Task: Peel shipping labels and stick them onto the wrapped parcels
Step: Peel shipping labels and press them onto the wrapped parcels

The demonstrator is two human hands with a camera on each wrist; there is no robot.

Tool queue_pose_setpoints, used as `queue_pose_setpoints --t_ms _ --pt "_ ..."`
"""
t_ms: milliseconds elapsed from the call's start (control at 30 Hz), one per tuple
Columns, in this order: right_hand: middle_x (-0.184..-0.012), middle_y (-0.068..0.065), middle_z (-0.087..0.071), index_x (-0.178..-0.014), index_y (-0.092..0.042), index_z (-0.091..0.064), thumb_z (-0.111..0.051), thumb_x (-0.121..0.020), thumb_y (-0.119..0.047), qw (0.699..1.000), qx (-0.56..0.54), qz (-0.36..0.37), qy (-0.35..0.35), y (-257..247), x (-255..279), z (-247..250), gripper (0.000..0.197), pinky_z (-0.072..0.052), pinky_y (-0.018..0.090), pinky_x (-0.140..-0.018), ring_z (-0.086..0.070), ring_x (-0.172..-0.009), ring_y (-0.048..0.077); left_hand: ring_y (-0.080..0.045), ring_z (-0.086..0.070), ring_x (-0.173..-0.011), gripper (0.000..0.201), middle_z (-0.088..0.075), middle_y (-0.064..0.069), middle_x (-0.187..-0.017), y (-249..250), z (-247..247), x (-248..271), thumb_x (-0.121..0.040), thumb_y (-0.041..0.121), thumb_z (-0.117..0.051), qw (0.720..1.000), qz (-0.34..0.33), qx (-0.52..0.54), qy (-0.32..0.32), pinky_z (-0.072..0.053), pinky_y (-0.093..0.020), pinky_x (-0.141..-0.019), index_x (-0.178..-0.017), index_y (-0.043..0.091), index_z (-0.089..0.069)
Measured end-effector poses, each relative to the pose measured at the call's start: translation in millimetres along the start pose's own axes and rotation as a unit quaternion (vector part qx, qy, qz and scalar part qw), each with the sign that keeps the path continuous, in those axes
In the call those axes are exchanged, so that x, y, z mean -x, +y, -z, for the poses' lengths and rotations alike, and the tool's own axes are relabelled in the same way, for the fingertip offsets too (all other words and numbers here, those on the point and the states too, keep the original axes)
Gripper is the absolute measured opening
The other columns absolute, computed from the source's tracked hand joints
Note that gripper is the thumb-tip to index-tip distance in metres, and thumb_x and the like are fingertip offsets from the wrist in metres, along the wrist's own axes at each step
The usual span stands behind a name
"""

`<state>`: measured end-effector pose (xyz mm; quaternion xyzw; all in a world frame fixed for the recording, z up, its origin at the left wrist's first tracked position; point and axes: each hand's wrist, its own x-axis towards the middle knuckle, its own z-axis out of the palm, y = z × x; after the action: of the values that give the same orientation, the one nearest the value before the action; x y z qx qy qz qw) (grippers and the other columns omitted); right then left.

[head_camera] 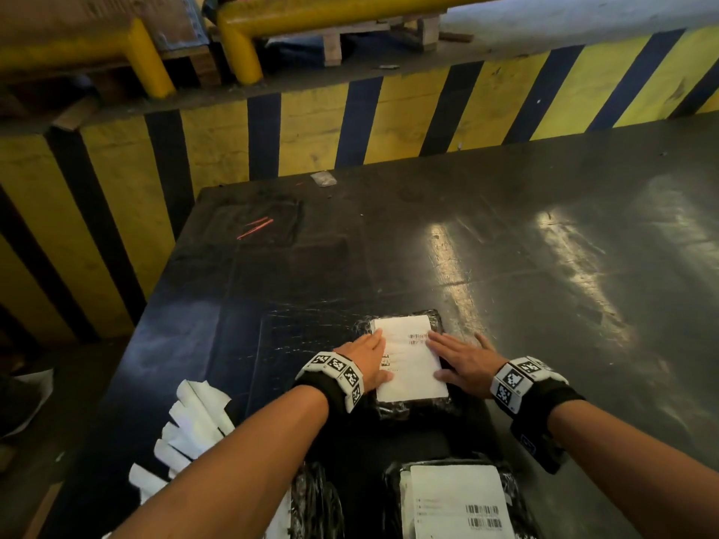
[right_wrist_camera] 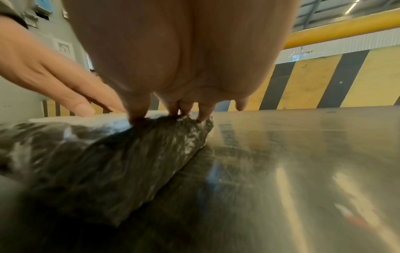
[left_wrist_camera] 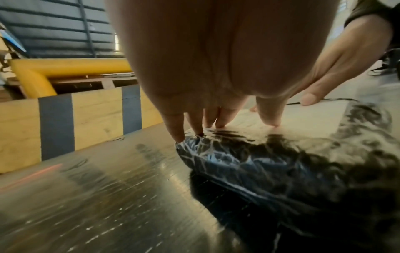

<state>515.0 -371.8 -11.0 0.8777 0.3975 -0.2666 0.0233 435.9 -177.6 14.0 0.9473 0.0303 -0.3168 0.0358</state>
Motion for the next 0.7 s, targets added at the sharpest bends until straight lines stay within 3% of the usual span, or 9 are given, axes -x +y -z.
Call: queue_pose_setpoints --t_ms 100,300,500,567,633,700 --pt "-0.158 -0.01 0.0 -0.149 -0.027 -0.007 -0.031 -0.097 -0.042 0.999 0.027 -0.009 0.017 1 -6 14 0.058 0.006 0.056 -0.115 -0.001 -0.146 0.01 -0.024 -0.007 -0.147 0.075 0.006 -0.005 -0.16 -3 5 -7 -0.095 0.045 -0.041 1.0 0.01 0.007 0.007 -0.021 -0.044 -0.118 -0.15 0.012 -0.004" --pt "-0.159 -0.008 -0.002 -0.149 -0.025 -0.01 -0.027 -0.099 -0.038 1.0 0.02 0.011 0.016 -20 -34 34 0.055 0.003 0.057 -0.115 -0.004 -0.146 0.012 -0.025 0.001 -0.147 0.07 0.007 -0.006 -0.16 7 7 -28 -0.096 0.046 -0.035 1.0 -0.007 0.005 0.028 -0.011 -0.046 -0.119 -0.15 0.017 -0.002" --pt "-0.159 -0.009 -0.003 -0.149 -0.026 -0.008 -0.03 -0.097 -0.043 0.997 -0.056 -0.045 0.031 2 -45 21 0.058 -0.001 0.057 -0.116 -0.007 -0.146 0.011 -0.023 -0.004 -0.147 0.071 0.001 -0.002 -0.16 -14 9 -40 -0.096 0.049 -0.033 0.999 0.028 0.027 0.033 -0.012 -0.046 -0.119 -0.15 0.014 -0.004" --pt "-0.159 -0.007 -0.005 -0.148 -0.025 -0.008 -0.038 -0.094 -0.046 0.991 -0.103 -0.076 0.023 11 -43 21 0.065 -0.01 0.054 -0.116 -0.016 -0.145 0.015 -0.027 -0.002 -0.147 0.072 0.005 -0.003 -0.16 -18 9 -40 -0.095 0.05 -0.036 0.998 0.041 0.045 0.022 -0.013 -0.049 -0.119 -0.15 0.017 -0.004" --pt "-0.157 0.001 -0.016 -0.147 -0.017 -0.013 -0.046 -0.093 -0.042 0.983 -0.165 -0.077 0.033 15 -39 21 0.069 -0.024 0.043 -0.113 -0.031 -0.139 0.022 -0.033 -0.002 -0.147 0.074 0.01 -0.005 -0.159 -21 10 -41 -0.093 0.052 -0.039 0.995 0.06 0.084 0.007 -0.016 -0.052 -0.117 -0.15 0.022 -0.002" --pt "-0.151 0.007 -0.031 -0.145 -0.014 -0.019 -0.051 -0.092 -0.034 0.973 -0.215 -0.07 0.043 13 -34 18 0.065 -0.032 0.034 -0.108 -0.04 -0.132 0.024 -0.037 -0.011 -0.145 0.077 0.012 -0.009 -0.159 -21 8 -45 -0.092 0.051 -0.042 0.989 0.08 0.126 -0.009 -0.023 -0.049 -0.116 -0.15 0.025 0.001"
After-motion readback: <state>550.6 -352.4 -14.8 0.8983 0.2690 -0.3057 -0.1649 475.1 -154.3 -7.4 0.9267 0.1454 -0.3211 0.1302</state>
